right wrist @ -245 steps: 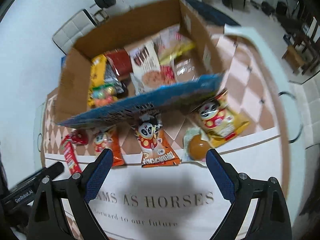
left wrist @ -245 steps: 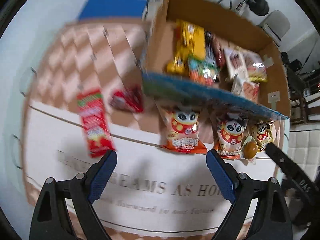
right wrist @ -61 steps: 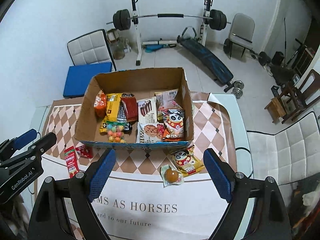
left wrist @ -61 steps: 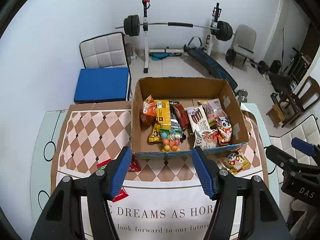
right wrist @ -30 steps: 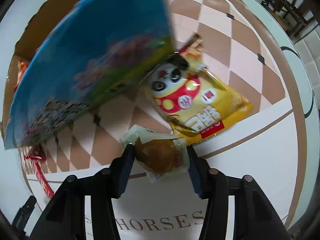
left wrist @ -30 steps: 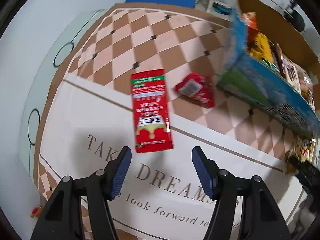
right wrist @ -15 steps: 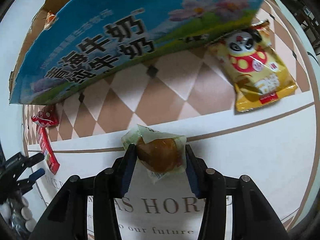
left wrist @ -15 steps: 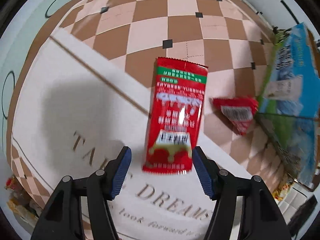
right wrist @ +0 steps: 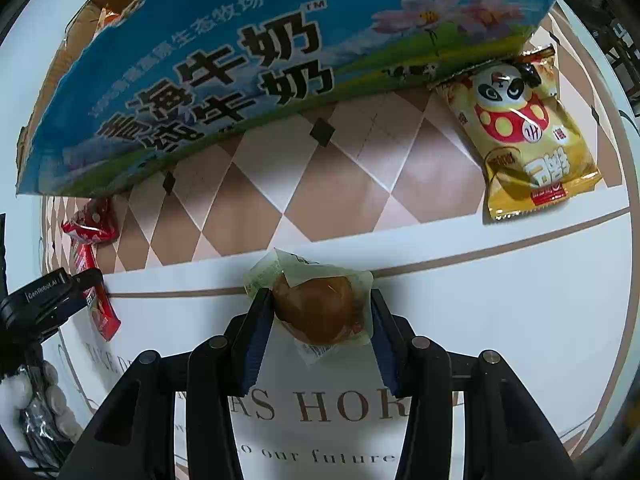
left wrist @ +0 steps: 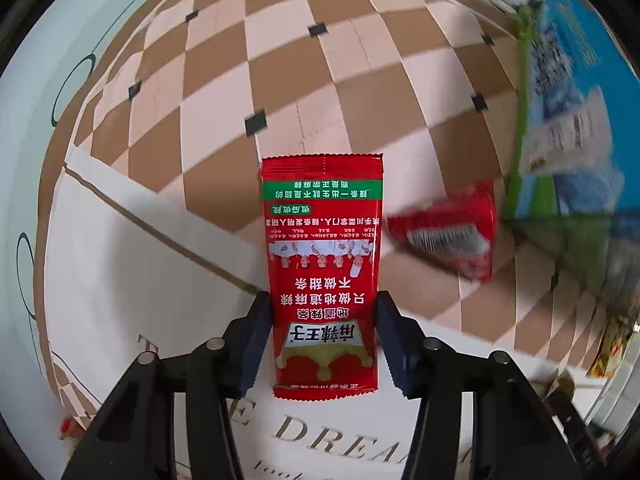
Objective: Organize snacks
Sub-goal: 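Grasp the red sauce sachet with the left tool while the right tool grasps the egg pack, then carry the red sachet and egg pack over the box with both tools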
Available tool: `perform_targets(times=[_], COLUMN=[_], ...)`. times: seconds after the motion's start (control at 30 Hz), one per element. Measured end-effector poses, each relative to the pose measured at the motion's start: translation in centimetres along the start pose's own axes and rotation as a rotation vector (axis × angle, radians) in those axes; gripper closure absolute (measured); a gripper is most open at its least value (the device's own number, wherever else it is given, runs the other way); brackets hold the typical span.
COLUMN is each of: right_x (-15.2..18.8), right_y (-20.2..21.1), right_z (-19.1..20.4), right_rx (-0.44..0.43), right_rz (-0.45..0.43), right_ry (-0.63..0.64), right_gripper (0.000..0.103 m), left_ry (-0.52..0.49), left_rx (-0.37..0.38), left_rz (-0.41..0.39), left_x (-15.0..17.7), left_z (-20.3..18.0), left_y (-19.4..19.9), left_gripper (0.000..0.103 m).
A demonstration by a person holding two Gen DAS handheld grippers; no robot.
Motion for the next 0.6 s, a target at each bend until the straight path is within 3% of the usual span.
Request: perform_targets(times=[0.4,0.6], right_x=[4.1,5.2], right_y=[0.9,2.5], right_z=[0.1,0.5], right_rx=[-0.023,-0.055], right_rz=[0.031,0.02], right_ry=[0.016,0.019], right_gripper=[0.054,0.054], left_ry=[-0.139,-0.188], left_rx=[0.087,0.162], left_rz=[0.064,0.038], left_x=[8.2,9.4], left_z=[-2.6,-5.3], left_y=[2.5,5.7], left_gripper=[0.061,0.062])
Point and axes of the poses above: each gripper's, at about its wrist camera, not at the fingertips, and y roughly against the way its jaws point, z to its left, x to its underside, the point moved 7 cm from there along -y, roughly the way its jaws point, and after that the axes turned 15 degrees about -z, right-handed, at the moved point
